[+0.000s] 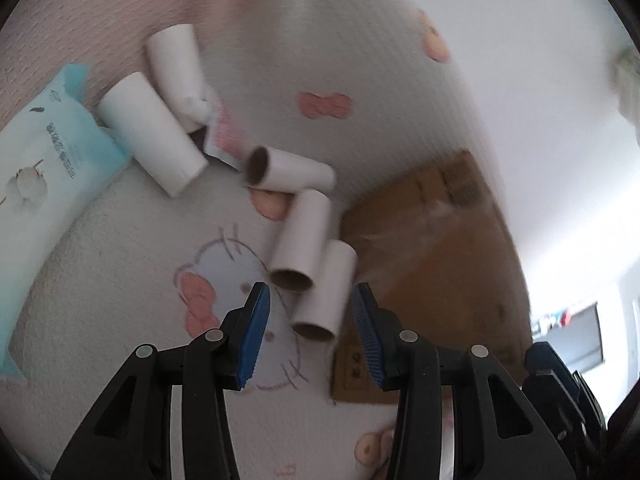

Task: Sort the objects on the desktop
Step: 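Withdraw the open left gripper and move it back toward the tube pile, then position the left gripper around an upright white tube and close it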

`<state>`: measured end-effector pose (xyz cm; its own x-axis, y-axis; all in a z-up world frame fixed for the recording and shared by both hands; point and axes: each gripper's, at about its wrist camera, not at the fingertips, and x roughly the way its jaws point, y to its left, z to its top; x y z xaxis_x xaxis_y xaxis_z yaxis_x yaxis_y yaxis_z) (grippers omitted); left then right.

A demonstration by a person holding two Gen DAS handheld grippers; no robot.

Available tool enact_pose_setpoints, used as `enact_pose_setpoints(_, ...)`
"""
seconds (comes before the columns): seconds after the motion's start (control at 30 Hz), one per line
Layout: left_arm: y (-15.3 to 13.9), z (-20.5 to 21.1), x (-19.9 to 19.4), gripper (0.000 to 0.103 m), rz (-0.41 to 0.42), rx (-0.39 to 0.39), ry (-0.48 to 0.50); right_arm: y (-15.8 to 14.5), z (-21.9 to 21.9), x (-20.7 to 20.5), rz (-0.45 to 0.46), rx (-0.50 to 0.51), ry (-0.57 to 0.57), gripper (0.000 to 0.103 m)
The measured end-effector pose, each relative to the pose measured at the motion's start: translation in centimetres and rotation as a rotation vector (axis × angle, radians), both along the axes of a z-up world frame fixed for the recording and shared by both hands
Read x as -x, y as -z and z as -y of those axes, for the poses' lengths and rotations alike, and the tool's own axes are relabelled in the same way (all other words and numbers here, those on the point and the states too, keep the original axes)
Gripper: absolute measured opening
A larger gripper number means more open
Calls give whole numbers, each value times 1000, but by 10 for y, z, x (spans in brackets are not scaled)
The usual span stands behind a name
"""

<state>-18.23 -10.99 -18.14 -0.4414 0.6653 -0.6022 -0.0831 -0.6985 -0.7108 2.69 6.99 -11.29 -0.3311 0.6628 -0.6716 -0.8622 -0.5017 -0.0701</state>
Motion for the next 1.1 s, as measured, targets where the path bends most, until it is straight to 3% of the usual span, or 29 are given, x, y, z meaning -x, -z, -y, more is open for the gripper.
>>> enact_pose_setpoints(0.2, 6, -3, 20, 47, -20, 80, -40, 13, -34, 36, 39, 14, -13, 21)
enact_pose_setpoints(0.27, 9, -2, 24, 47, -19, 68, -44, 17, -47, 46, 43, 39, -15, 21)
enact_pose_setpoints(0.43, 22, 3, 35, 47, 36, -27, -51, 32, -94, 54, -9, 238, 60, 21)
enact_pose_setpoints(0.6, 24, 5, 40, 47, 41, 0, -69, 56, -146, 52, -74, 469, 151, 21)
enact_pose_setpoints(0.8, 38, 10, 51, 47, 96, -39, -83, 88, -181, 47, -124, 656, 244, 21)
enact_pose_setpoints(0.87, 47, 15, 56, 47, 129, -82, -98, 95, -186, 48, -119, 667, 277, 21)
enact_pose_setpoints(1.0, 68, 22, 62, 47, 218, -227, -108, 106, -196, 60, 20, 605, 304, 21)
enact_pose_setpoints(1.1, 70, 12, 63, 47, 216, -182, -78, 118, -203, 64, 86, 589, 321, 21)
